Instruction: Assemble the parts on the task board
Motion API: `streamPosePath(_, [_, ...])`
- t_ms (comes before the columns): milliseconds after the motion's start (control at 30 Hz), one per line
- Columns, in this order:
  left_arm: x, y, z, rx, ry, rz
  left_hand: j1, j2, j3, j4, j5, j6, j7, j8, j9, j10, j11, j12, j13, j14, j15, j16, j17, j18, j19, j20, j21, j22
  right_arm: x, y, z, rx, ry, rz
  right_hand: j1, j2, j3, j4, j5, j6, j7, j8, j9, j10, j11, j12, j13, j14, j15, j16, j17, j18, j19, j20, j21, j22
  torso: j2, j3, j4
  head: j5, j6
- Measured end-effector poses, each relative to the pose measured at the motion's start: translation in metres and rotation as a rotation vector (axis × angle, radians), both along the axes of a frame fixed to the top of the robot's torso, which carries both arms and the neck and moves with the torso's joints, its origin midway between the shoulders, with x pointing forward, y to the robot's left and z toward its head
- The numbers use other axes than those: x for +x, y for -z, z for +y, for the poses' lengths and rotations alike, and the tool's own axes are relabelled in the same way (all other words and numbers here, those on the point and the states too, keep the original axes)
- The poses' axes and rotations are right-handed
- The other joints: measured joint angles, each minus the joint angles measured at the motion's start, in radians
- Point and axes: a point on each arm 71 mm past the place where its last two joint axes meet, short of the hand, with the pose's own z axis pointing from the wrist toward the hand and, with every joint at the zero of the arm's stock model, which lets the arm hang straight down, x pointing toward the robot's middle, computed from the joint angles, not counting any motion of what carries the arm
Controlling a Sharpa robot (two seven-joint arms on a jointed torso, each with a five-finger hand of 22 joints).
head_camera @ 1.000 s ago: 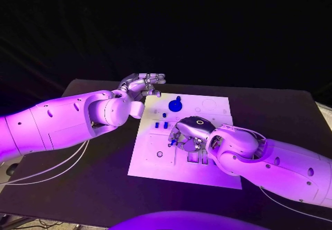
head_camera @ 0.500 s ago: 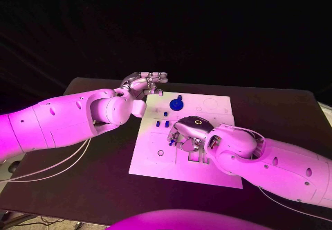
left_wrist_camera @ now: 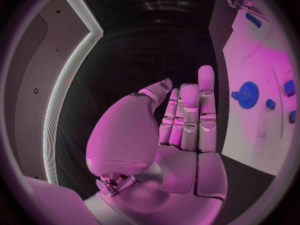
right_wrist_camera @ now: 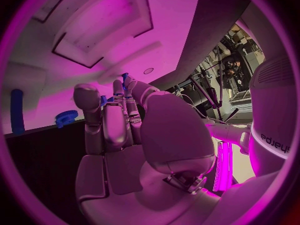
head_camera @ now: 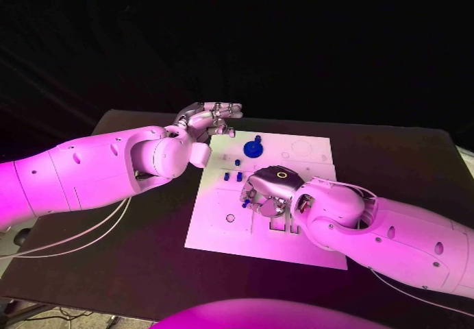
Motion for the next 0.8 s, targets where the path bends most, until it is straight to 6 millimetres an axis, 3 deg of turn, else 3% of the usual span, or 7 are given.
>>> streamPosePath(467, [-0.0013, -0.0002, -0.0015, 0.01, 0.016, -0.001, 0.0, 0.0, -0.003, -0.003, 0.0, -0.007, 0.0, 0.004, 0.0, -0.007, 0.0, 0.006, 0.0, 0.0, 0.0, 0.0, -0.001, 0.0, 0.0, 0.0, 0.0, -0.001, -0.0024, 0.001, 0.0068, -0.048, -0.011, -0.02, -0.006, 0.003, 0.0, 0.0, 0.0, 0.003, 0.004, -0.003, 0.0, 0.0, 0.0, 0.0, 0.0, 0.0, 0.0, 0.0, 0.0, 0.0, 0.0, 0.0, 0.0, 0.003, -0.001, -0.0006, -0.0007, -0.004, -0.001])
streamPosePath(600, [-0.0014, -0.0001, -0.0016, 0.013, 0.018, -0.001, 0.004, 0.004, -0.003, -0.003, 0.0, -0.007, 0.0, 0.008, 0.0, -0.007, 0.0, 0.006, 0.0, -0.002, 0.002, 0.0, -0.004, 0.0, 0.0, 0.0, 0.0, -0.001, -0.0034, 0.0021, 0.0091, -0.059, -0.015, -0.02, -0.017, -0.009, 0.0, 0.0, 0.0, -0.003, 0.01, 0.0, 0.003, 0.003, 0.004, -0.006, -0.005, 0.0, 0.0, 0.0, 0.0, 0.0, 0.0, 0.0, 0.0, 0.003, -0.001, -0.0006, -0.0003, -0.004, 0.0])
streamPosePath(733, [-0.0016, -0.0001, -0.0016, 0.016, 0.02, 0.0, 0.004, 0.004, -0.006, -0.006, 0.0, -0.011, 0.004, 0.008, 0.0, -0.007, 0.0, 0.006, 0.0, -0.003, 0.003, 0.0, -0.006, 0.0, 0.0, 0.0, 0.0, -0.001, -0.0025, 0.0041, 0.009, -0.068, -0.012, -0.019, -0.037, -0.029, 0.0, 0.0, 0.0, -0.084, 0.034, -0.031, -0.016, -0.062, 0.027, -0.03, -0.014, 0.0, 0.026, -0.001, -0.015, 0.0, -0.006, 0.017, -0.002, -0.012, -0.001, -0.0005, 0.0003, -0.004, 0.0])
streamPosePath(800, [-0.0017, 0.0, -0.0018, 0.016, 0.021, 0.001, 0.004, 0.004, -0.006, -0.006, 0.0, -0.011, 0.004, 0.008, 0.0, -0.007, 0.0, 0.006, 0.0, -0.003, 0.003, 0.0, -0.006, 0.0, 0.0, 0.0, 0.0, -0.001, -0.0023, 0.0041, 0.0089, -0.068, -0.011, -0.019, -0.041, -0.032, 0.0, 0.0, 0.0, -0.129, 0.036, -0.033, -0.025, -0.109, 0.032, -0.039, -0.02, 0.0, 0.029, -0.012, -0.031, 0.0, -0.015, 0.026, -0.015, -0.033, -0.001, -0.0005, 0.0003, -0.004, 0.0])
